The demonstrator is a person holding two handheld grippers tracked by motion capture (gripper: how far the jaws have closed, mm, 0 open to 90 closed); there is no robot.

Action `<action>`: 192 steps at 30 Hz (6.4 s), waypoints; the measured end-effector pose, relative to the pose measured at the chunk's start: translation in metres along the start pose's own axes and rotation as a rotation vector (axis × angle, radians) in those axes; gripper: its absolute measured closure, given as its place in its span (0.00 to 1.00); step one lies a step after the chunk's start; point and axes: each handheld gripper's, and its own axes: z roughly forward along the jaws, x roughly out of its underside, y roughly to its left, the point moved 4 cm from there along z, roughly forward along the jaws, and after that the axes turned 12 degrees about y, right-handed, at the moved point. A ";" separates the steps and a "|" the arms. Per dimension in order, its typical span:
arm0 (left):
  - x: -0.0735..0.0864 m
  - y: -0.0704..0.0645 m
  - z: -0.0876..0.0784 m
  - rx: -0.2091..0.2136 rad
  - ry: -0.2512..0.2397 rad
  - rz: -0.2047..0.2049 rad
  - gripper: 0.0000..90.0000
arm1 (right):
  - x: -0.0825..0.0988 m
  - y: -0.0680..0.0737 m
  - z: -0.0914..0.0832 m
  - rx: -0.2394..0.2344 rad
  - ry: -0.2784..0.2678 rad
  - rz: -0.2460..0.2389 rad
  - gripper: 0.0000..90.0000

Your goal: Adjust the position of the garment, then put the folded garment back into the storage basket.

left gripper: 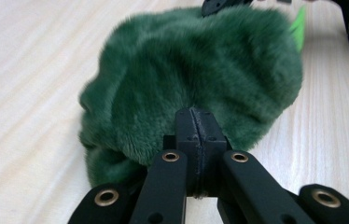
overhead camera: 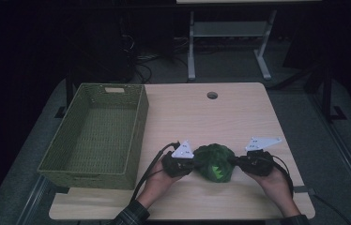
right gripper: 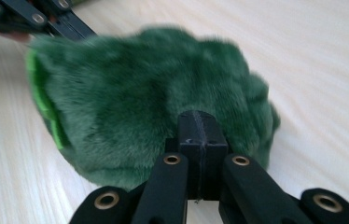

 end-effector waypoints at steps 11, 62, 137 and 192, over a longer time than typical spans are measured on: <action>0.009 0.000 0.024 0.008 0.110 0.004 1.00 | 0.020 0.001 0.020 -0.012 0.143 0.029 1.00; 0.010 0.005 0.020 -0.014 0.100 -0.043 1.00 | -0.010 -0.050 0.040 -0.047 0.055 0.016 1.00; -0.048 0.034 0.003 0.061 0.371 0.203 0.16 | 0.062 -0.057 0.010 0.284 0.016 0.203 0.16; -0.043 0.037 -0.014 0.074 0.436 0.092 0.84 | 0.062 -0.058 0.010 0.286 0.013 0.208 0.17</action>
